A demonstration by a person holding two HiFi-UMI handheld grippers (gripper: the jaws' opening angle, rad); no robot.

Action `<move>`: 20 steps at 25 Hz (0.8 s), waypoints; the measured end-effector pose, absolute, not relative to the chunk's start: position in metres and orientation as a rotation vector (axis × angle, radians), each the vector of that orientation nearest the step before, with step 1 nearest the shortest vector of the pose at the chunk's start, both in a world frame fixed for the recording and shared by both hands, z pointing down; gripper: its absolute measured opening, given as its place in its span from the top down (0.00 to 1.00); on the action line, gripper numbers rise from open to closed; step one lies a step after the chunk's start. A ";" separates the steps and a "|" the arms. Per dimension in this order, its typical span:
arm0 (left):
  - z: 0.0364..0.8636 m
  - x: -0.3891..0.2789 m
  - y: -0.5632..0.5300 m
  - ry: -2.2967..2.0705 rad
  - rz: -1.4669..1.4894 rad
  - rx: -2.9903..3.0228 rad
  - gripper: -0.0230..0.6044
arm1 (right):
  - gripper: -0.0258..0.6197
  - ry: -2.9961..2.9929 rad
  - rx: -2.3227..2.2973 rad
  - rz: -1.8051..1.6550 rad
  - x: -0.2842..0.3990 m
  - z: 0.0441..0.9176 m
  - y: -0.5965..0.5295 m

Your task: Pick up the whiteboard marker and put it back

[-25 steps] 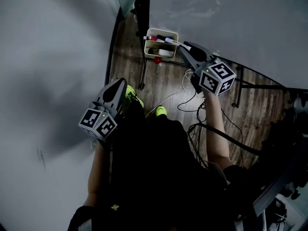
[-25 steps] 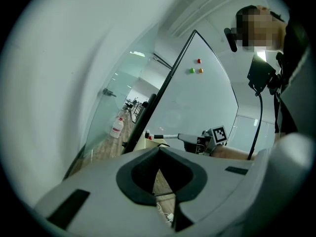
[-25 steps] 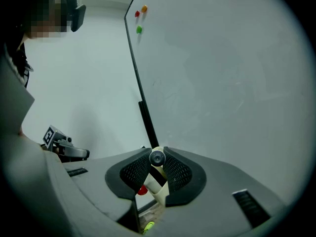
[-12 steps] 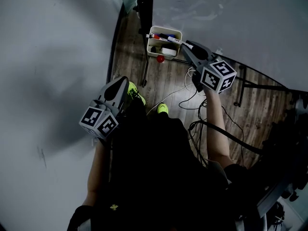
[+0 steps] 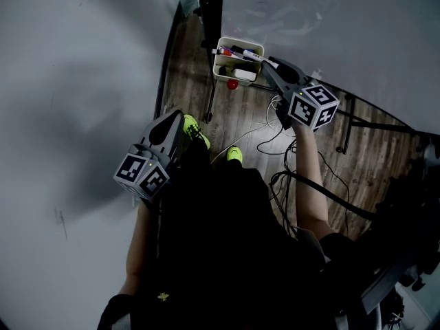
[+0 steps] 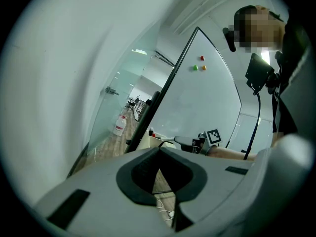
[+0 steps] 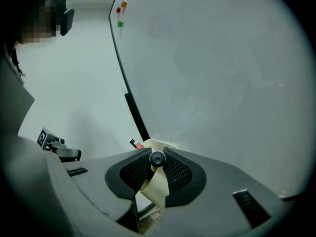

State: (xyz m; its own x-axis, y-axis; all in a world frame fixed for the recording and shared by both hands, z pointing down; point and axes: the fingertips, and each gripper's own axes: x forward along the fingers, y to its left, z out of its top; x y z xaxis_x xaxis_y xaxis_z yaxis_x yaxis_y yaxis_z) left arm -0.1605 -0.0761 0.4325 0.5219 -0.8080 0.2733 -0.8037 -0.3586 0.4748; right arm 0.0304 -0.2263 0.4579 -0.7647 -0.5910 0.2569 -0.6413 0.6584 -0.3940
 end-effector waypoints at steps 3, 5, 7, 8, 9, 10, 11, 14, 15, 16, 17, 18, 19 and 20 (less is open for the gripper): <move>0.435 -0.163 -0.075 -1.312 -0.010 2.209 0.91 | 0.85 -2.751 1.036 0.734 0.031 0.462 -0.228; 0.434 -0.163 -0.076 -1.311 -0.008 2.210 0.91 | 0.85 -2.743 1.041 0.744 0.031 0.465 -0.228; 0.433 -0.161 -0.077 -1.306 -0.002 2.209 0.91 | 0.85 -2.746 1.041 0.759 0.031 0.467 -0.228; 0.432 -0.160 -0.077 -1.304 0.000 2.207 0.91 | 0.85 -2.748 1.039 0.768 0.031 0.467 -0.228; 0.431 -0.160 -0.077 -1.301 0.002 2.204 0.91 | 0.85 -2.750 1.037 0.773 0.030 0.467 -0.228; 0.432 -0.160 -0.076 -1.300 0.005 2.204 0.91 | 0.85 -2.751 1.034 0.774 0.030 0.468 -0.227; 0.434 -0.161 -0.075 -1.298 0.009 2.207 0.91 | 0.85 -2.751 1.031 0.772 0.029 0.468 -0.227; 0.438 -0.163 -0.074 -1.299 0.014 2.212 0.91 | 0.85 -2.747 1.028 0.761 0.028 0.469 -0.227; 0.434 -0.161 -0.075 -1.302 0.008 2.207 0.91 | 0.85 -2.744 1.026 0.758 0.028 0.469 -0.227; 0.431 -0.160 -0.076 -1.305 0.004 2.204 0.91 | 0.85 -2.740 1.023 0.751 0.027 0.469 -0.227; 0.430 -0.160 -0.076 -1.306 0.001 2.203 0.91 | 0.85 -2.736 1.021 0.741 0.027 0.470 -0.227; 0.430 -0.160 -0.076 -1.306 0.000 2.203 0.91 | 0.85 -2.732 1.019 0.731 0.026 0.470 -0.227; 0.430 -0.160 -0.076 -1.306 -0.002 2.203 0.91 | 0.85 -2.728 1.019 0.724 0.026 0.470 -0.227; 0.430 -0.160 -0.076 -1.305 -0.005 2.203 0.91 | 0.85 -2.726 1.020 0.718 0.026 0.470 -0.227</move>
